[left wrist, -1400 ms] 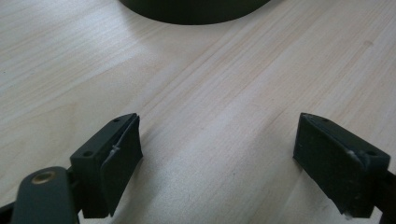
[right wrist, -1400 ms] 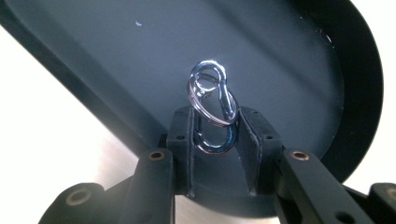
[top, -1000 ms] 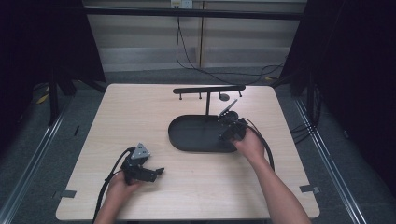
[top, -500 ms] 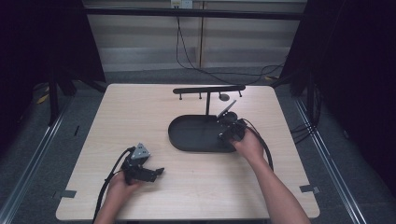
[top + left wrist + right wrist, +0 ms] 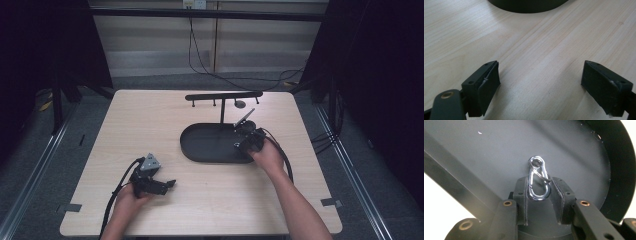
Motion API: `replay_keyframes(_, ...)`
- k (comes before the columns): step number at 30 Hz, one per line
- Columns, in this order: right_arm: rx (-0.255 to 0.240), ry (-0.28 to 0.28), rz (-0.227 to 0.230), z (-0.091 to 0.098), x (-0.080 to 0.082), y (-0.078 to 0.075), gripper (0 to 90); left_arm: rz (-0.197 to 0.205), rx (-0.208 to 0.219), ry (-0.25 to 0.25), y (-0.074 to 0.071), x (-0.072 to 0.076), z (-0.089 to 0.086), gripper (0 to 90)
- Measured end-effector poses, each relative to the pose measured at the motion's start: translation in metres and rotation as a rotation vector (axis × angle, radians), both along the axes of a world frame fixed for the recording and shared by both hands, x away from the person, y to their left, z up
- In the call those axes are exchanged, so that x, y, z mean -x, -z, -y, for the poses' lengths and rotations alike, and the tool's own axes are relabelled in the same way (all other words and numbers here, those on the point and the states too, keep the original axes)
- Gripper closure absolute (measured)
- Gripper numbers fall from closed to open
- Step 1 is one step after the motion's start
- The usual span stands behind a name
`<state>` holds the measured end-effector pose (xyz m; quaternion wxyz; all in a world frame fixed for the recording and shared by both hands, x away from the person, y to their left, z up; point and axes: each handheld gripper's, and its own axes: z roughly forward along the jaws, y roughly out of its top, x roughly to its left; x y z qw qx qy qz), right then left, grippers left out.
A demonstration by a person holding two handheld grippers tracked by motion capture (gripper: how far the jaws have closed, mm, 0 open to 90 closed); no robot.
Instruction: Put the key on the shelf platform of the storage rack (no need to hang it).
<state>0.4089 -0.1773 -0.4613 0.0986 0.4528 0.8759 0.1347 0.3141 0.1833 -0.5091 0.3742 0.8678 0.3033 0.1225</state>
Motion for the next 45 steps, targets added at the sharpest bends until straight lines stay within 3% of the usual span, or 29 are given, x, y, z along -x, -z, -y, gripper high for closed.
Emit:
replay_keyframes(11, -0.008, 0.006, 0.024, 0.003, 0.003, -0.003, 59.3, 0.0, -0.001, 0.0, 0.0, 0.0, 0.0, 14.6)
replay_keyframes(23, -0.015, -0.005, 0.039, 0.006, 0.007, -0.009, 36.7, -0.001, 0.0, -0.001, 0.0, 0.0, 0.0, 14.6)
replay_keyframes(34, -0.018, -0.028, 0.069, 0.007, 0.01, -0.014, 23.6, -0.001, 0.0, -0.001, 0.0, 0.0, 0.0, 14.6)
replay_keyframes(40, -0.058, -0.012, 0.08, 0.01, 0.011, -0.019, 16.8, 0.0, 0.0, 0.0, 0.0, 0.0, 0.0, 14.6)
replay_keyframes(45, -0.038, -0.005, 0.09, 0.014, 0.013, -0.02, 13.2, 0.0, 0.0, 0.0, 0.0, 0.0, 0.0, 14.6)
